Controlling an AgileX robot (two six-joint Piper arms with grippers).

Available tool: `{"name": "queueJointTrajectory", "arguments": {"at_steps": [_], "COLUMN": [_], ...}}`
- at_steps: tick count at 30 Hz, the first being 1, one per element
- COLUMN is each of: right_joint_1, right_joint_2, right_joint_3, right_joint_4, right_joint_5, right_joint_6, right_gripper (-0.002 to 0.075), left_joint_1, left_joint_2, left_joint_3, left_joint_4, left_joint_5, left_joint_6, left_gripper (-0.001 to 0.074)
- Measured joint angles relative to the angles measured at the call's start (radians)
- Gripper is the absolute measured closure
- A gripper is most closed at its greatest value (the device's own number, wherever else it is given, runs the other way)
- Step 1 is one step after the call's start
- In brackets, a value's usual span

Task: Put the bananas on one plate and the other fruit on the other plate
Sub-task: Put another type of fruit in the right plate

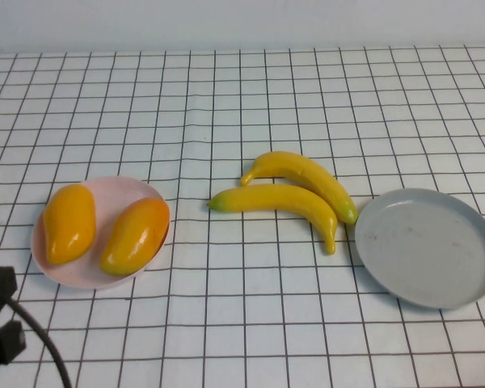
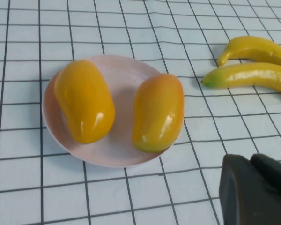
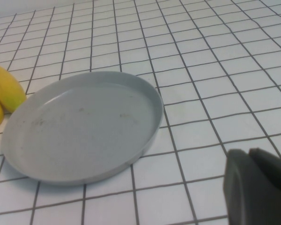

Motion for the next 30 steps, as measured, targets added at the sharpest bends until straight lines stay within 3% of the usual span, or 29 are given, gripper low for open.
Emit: {"name": "queueJointTrajectory", "arguments": {"at_steps": [7, 13, 19, 24, 30], "right_joint_1": [0.0, 0.0, 0.0, 0.0, 0.0], "right_joint_2": [0.0, 0.0, 0.0, 0.0, 0.0], "right_joint_3": [0.0, 0.0, 0.0, 0.0, 0.0], "right_joint_4": [0.0, 0.0, 0.0, 0.0, 0.0], "right_joint_5": [0.0, 0.0, 0.0, 0.0, 0.0], "right_joint_6": [0.0, 0.0, 0.0, 0.0, 0.0], "right_gripper": [0.0741, 0.0741, 0.0741, 0.0741, 0.0741], "left_joint_1": [0.0, 0.011, 0.139, 0.153, 0.154], "left_joint_2": [-0.155, -0.224, -0.368, -0.507, -0.583], "left_joint_3": [0.132, 0.302, 0.496, 0.563, 0.583], "left_joint_4": [0.033, 0.224, 0.173, 0.146, 0.06], "left_joint_5": [-0.047, -0.3, -0.46, -0.469, -0.3], "left_joint_6": [-0.005, -0.007, 0.031, 0.175, 0.224], "left_gripper": [0.0731, 0.0731, 0.0731, 0.0731, 0.0731]}}
